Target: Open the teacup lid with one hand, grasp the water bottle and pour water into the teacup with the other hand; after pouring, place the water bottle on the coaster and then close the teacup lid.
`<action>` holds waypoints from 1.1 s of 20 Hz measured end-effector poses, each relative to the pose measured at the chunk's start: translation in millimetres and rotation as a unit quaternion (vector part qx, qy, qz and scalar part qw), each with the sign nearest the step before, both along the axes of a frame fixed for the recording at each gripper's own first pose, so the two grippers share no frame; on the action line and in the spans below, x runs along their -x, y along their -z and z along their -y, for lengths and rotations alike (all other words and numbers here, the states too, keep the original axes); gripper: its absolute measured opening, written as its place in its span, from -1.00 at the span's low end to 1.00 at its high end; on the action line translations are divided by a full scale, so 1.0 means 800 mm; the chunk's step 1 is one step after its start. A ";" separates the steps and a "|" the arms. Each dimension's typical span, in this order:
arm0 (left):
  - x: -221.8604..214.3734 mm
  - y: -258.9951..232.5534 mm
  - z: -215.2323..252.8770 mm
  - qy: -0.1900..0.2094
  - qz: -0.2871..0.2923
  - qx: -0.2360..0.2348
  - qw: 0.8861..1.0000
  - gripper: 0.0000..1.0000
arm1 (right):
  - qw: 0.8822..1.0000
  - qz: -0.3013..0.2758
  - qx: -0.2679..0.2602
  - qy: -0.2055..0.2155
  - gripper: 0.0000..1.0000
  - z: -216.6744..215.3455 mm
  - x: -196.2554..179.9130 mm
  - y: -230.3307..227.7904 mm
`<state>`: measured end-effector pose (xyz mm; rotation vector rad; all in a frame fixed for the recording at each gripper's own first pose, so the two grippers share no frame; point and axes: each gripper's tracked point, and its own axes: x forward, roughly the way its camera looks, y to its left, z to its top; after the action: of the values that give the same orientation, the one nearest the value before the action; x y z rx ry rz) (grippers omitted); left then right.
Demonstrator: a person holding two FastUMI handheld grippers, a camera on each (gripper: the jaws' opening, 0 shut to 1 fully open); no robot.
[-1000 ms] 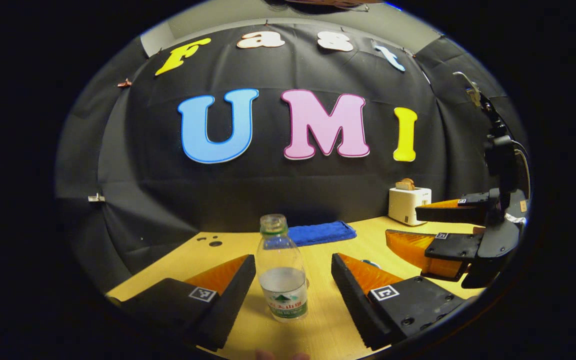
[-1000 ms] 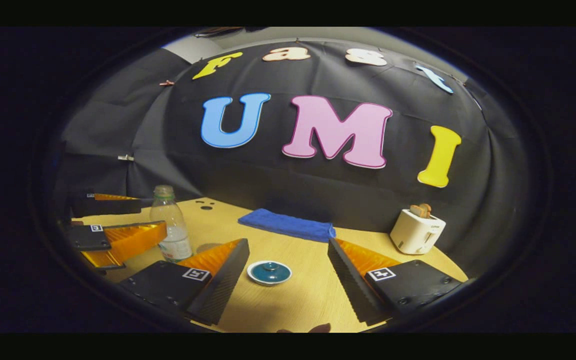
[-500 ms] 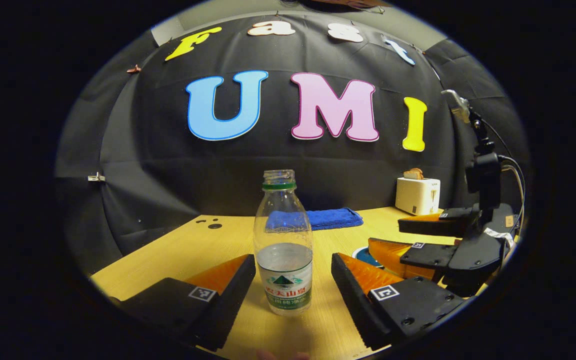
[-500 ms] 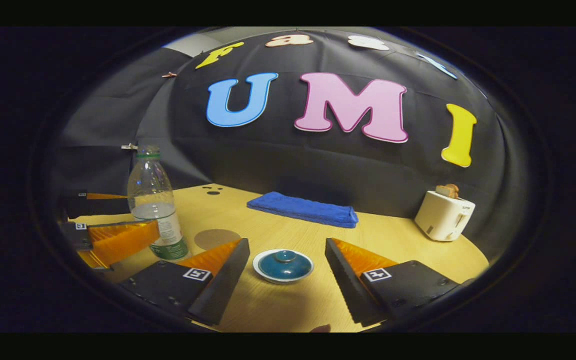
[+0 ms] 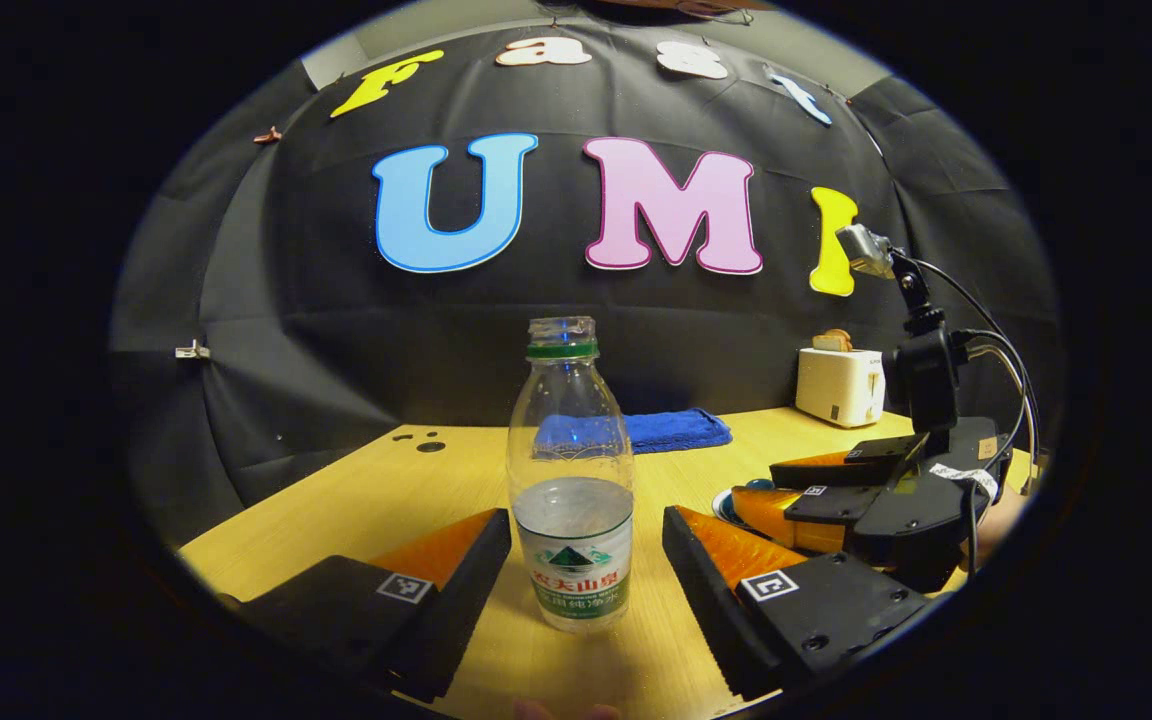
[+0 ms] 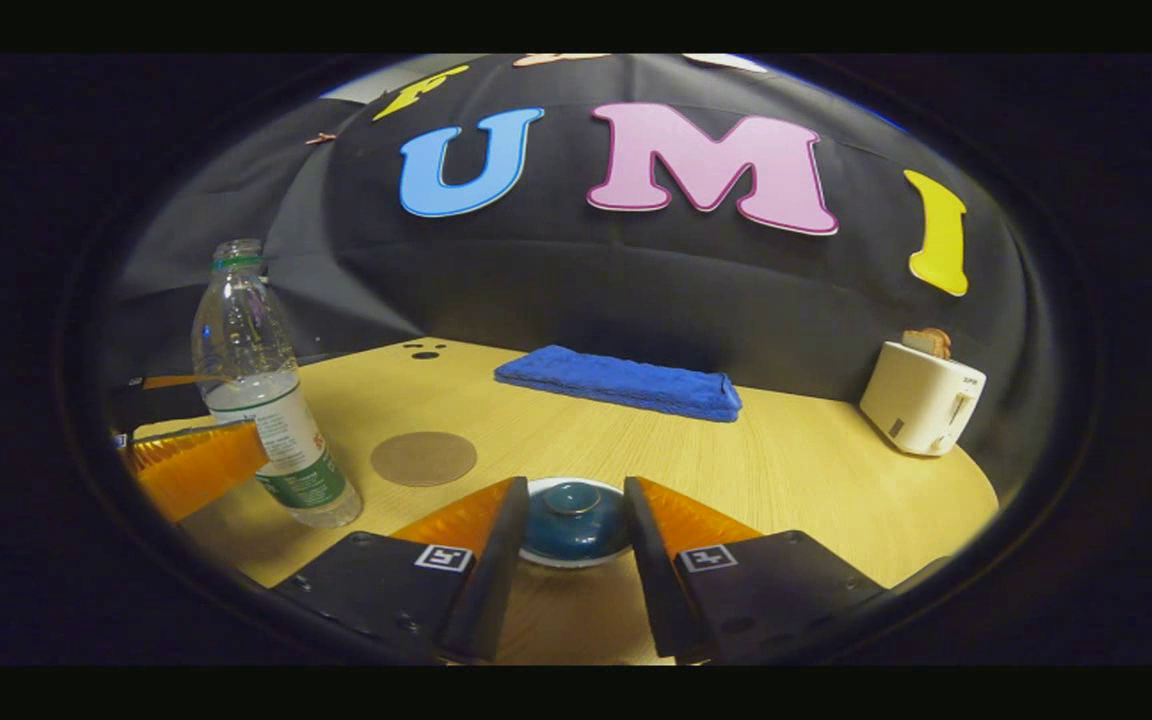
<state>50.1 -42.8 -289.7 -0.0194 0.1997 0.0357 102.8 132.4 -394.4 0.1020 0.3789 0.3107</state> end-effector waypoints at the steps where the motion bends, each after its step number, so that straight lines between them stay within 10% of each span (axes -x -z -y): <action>1: -0.001 0.001 0.000 -0.002 -0.002 0.002 1.000 0.92 | 1.000 0.003 -0.001 -0.003 0.21 -0.002 -0.002 -0.001; 4: -0.003 0.006 -0.001 -0.008 -0.004 0.005 1.000 0.92 | 1.000 0.006 -0.004 -0.013 -0.41 -0.004 -0.004 -0.003; 7: -0.007 0.008 0.002 -0.010 -0.005 0.004 1.000 0.92 | 1.000 0.004 -0.009 -0.018 -0.54 -0.003 -0.003 -0.002; 22: -0.028 0.039 0.000 -0.037 -0.030 0.022 0.999 0.96 | 0.998 0.064 -0.005 0.003 -0.45 0.073 -0.006 -0.068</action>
<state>72.8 -43.0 -321.2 -0.0693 0.2604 0.1056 107.9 73.7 -339.7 0.0932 0.2499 0.3124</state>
